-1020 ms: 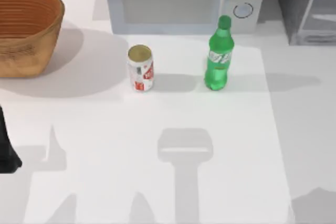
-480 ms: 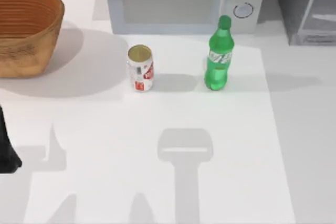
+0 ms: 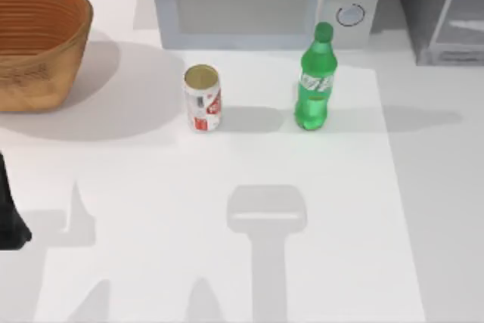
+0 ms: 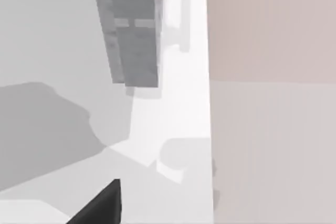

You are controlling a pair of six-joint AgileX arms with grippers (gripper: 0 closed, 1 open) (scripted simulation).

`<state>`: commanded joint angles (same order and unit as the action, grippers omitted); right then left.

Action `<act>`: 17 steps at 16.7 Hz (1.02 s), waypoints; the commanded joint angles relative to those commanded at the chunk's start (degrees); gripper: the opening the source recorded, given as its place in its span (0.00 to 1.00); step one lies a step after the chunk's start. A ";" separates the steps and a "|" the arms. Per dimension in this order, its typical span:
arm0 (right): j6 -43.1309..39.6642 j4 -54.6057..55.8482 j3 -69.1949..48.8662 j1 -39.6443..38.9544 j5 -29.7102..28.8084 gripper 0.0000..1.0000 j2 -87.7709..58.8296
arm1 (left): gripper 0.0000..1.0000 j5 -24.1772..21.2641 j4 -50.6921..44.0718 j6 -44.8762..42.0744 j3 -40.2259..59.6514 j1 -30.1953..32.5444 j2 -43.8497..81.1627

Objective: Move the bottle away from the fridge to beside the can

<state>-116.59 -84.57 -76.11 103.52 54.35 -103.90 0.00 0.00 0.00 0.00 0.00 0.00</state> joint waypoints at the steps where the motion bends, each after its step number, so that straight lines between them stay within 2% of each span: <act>1: 0.07 0.06 0.00 -0.05 -0.01 1.00 0.00 | 1.00 0.00 0.00 0.00 0.00 0.00 0.00; 4: 3.66 3.22 0.02 -2.62 -0.41 1.00 -0.18 | 1.00 0.00 0.00 0.00 0.00 0.00 0.00; 7: 12.41 10.70 0.11 -8.17 -1.57 1.00 -0.39 | 1.00 0.00 0.00 0.00 0.00 0.00 0.00; 17: 60.03 49.65 1.07 -36.51 -8.16 1.00 -0.95 | 1.00 0.00 0.00 0.00 0.00 0.00 0.00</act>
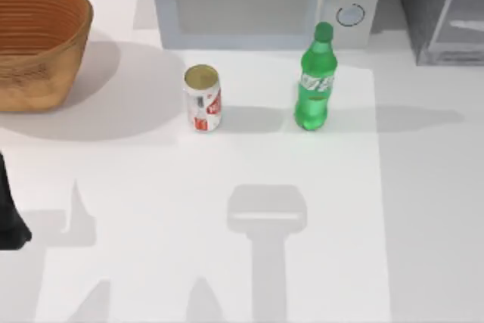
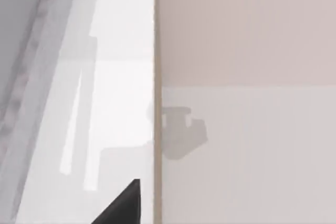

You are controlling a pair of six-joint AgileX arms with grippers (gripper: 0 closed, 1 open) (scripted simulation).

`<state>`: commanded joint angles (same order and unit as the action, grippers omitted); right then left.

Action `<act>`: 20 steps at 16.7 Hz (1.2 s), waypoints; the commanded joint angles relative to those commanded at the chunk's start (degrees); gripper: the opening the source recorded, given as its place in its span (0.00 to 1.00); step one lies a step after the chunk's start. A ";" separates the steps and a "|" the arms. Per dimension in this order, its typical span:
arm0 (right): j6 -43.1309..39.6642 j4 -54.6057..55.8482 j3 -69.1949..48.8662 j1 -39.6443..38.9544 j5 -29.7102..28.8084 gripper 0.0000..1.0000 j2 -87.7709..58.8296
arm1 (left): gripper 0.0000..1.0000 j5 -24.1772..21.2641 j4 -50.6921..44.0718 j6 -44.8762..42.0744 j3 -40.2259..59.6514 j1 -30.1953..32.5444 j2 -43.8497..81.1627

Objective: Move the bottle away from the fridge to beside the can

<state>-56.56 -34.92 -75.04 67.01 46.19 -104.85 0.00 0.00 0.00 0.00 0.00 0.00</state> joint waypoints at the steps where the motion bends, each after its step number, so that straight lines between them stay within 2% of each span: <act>1: 4.46 3.73 0.12 -2.73 -0.62 1.00 -0.03 | 1.00 0.00 0.00 0.00 0.00 0.00 0.00; 4: 14.87 12.83 0.45 -9.54 -2.14 1.00 -0.08 | 1.00 0.00 0.00 0.00 0.00 0.00 0.00; 6: 18.88 16.62 0.63 -12.52 -2.82 1.00 -0.05 | 1.00 0.00 0.00 0.00 0.00 0.00 0.00; 14: 20.86 18.80 1.32 -13.97 -3.54 1.00 0.60 | 1.00 0.00 0.00 0.00 0.00 0.00 0.00; 16: 23.61 21.12 2.56 -17.10 -6.07 1.00 1.77 | 1.00 0.00 0.00 0.00 0.00 0.00 0.00; 20: 32.21 26.30 6.16 -29.07 -15.68 1.00 4.81 | 1.00 0.00 0.00 0.00 0.00 0.00 0.00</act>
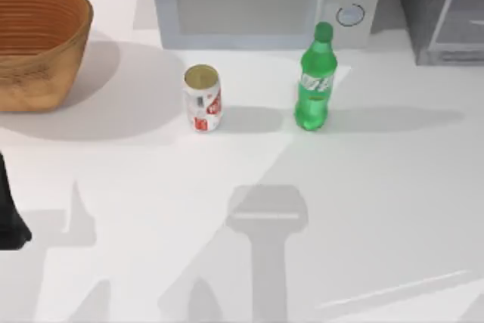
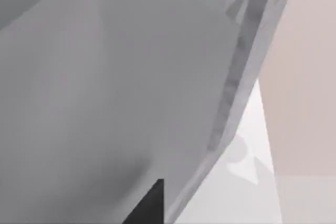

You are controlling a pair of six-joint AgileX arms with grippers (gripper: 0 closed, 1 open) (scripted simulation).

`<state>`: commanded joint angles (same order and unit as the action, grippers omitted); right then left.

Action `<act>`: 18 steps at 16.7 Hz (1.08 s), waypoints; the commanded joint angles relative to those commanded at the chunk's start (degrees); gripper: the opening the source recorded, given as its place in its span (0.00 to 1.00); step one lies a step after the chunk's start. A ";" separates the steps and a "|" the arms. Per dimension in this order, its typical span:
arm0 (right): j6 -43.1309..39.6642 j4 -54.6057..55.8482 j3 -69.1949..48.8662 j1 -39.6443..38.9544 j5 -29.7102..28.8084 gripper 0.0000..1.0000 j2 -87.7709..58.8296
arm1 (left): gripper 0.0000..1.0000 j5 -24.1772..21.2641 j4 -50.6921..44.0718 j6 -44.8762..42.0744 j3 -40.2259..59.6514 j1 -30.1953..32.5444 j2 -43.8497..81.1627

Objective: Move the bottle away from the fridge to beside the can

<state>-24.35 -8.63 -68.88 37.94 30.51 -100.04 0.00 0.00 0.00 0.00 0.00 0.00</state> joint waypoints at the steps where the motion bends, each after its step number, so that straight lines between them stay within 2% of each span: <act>1: 2.17 0.80 1.18 -4.20 -3.15 1.00 0.51 | 1.00 0.00 0.00 0.00 0.00 0.00 0.00; 5: 12.19 4.46 5.41 -22.80 -17.79 1.00 2.30 | 1.00 0.00 0.00 0.00 0.00 0.00 0.00; 9: 21.96 9.69 10.56 -34.20 -27.43 1.00 5.39 | 1.00 0.00 0.00 0.00 0.00 0.00 0.00; 12: 23.93 11.77 11.75 -36.61 -28.95 1.00 7.26 | 1.00 0.00 0.00 0.00 0.00 0.00 0.00; 18: 23.67 10.91 9.80 -35.70 -29.30 1.00 4.80 | 1.00 0.00 0.00 0.00 0.00 0.00 0.00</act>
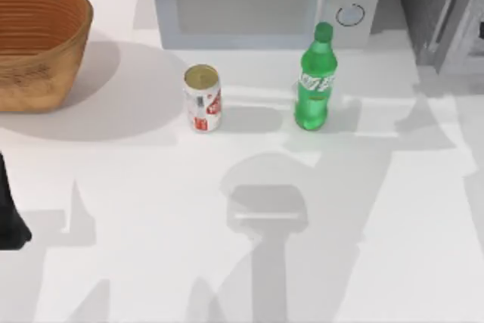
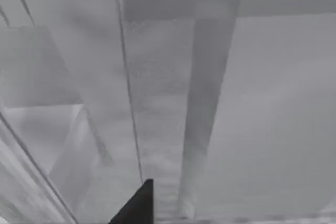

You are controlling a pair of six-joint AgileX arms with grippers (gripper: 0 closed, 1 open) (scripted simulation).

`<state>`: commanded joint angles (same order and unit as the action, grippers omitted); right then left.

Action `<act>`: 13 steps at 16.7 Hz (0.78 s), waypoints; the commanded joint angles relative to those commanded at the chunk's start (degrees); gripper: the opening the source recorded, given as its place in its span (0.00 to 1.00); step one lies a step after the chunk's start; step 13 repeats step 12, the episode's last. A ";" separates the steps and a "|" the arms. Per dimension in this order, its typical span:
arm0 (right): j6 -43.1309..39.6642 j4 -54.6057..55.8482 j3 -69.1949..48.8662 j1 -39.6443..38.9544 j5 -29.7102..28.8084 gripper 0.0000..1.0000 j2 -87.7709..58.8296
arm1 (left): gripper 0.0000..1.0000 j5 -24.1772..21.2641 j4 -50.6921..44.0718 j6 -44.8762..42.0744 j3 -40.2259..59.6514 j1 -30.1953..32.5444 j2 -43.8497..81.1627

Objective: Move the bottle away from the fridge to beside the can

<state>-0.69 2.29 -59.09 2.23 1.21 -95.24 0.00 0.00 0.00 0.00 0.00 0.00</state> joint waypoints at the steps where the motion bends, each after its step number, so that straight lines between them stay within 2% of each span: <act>1: 0.01 -0.43 -1.76 -0.01 -0.03 1.00 -1.69 | 1.00 0.00 0.00 0.00 0.00 0.00 0.00; 8: 0.11 -3.30 -19.61 -0.05 -0.25 1.00 -14.46 | 1.00 0.00 0.00 0.00 0.00 0.00 0.00; 13: 0.15 -4.61 -23.77 -0.09 -0.35 1.00 -18.45 | 1.00 0.00 0.00 0.00 0.00 0.00 0.00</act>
